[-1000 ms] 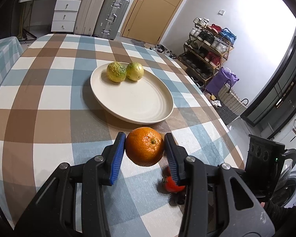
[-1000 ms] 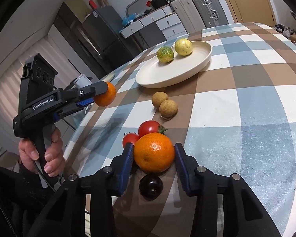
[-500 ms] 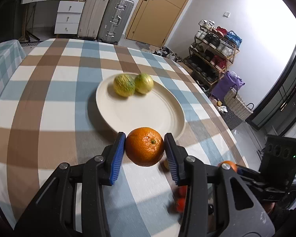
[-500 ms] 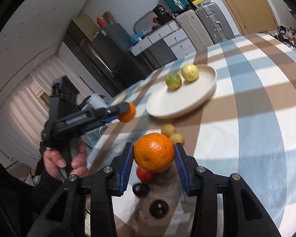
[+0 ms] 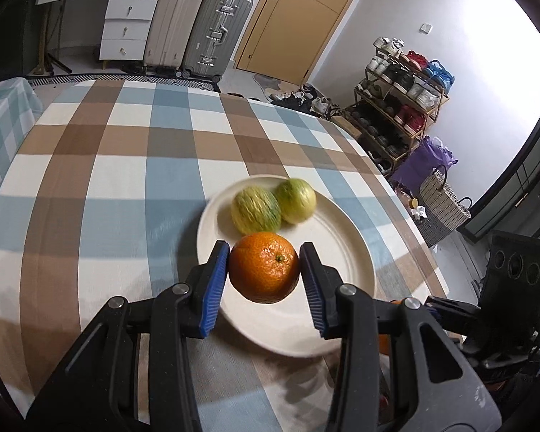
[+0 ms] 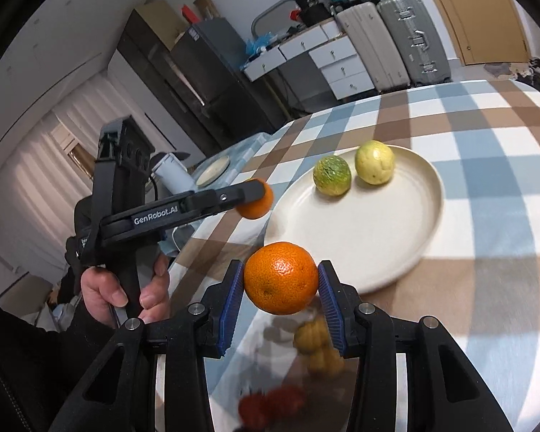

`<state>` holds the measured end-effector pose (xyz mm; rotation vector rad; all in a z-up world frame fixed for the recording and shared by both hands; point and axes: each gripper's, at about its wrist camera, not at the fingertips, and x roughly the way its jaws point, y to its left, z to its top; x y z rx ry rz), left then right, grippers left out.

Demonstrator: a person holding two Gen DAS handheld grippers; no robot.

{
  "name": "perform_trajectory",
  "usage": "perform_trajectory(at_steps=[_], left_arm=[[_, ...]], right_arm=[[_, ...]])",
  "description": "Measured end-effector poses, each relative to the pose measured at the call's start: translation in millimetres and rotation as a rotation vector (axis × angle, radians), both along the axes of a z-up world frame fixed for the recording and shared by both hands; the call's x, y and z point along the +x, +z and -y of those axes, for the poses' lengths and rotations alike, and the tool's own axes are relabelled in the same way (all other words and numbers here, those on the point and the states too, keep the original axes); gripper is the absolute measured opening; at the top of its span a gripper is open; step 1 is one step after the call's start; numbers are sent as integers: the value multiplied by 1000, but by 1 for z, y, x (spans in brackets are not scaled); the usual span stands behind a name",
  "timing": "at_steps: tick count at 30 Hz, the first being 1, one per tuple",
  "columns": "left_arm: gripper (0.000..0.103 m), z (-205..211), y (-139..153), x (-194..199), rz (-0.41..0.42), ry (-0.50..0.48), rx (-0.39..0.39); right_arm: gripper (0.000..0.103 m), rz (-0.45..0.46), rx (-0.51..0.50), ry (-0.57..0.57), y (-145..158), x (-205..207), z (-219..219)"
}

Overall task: Organize fruits
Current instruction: 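Lower both oranges onto the plate beside the citruses and open both tools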

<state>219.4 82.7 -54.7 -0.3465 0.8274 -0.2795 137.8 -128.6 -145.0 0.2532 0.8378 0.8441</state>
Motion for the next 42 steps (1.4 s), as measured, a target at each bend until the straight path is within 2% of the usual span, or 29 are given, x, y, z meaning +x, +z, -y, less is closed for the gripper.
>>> perform_trajectory(at_steps=[5, 12, 18, 32, 34, 37, 42], left_arm=[[37, -15, -11, 32, -40, 2, -59], [37, -20, -29, 59, -85, -37, -100], [37, -18, -39, 73, -111, -63, -114], [38, -16, -42, 83, -127, -58, -110], [38, -16, -37, 81, -121, -56, -103], [44, -15, -28, 76, -111, -48, -86], [64, -19, -3, 56, -72, -3, -50]], right_arm=[[42, -19, -33, 34, -2, 30, -25], [42, -45, -95, 65, -12, 63, -62], [43, -86, -121, 60, -23, 82, -80], [44, -123, -164, 28, -34, 94, -98], [57, -116, -153, 33, -31, 93, -97], [70, -79, -147, 17, -22, 87, -93], [77, -52, -131, 7, -8, 76, -81]])
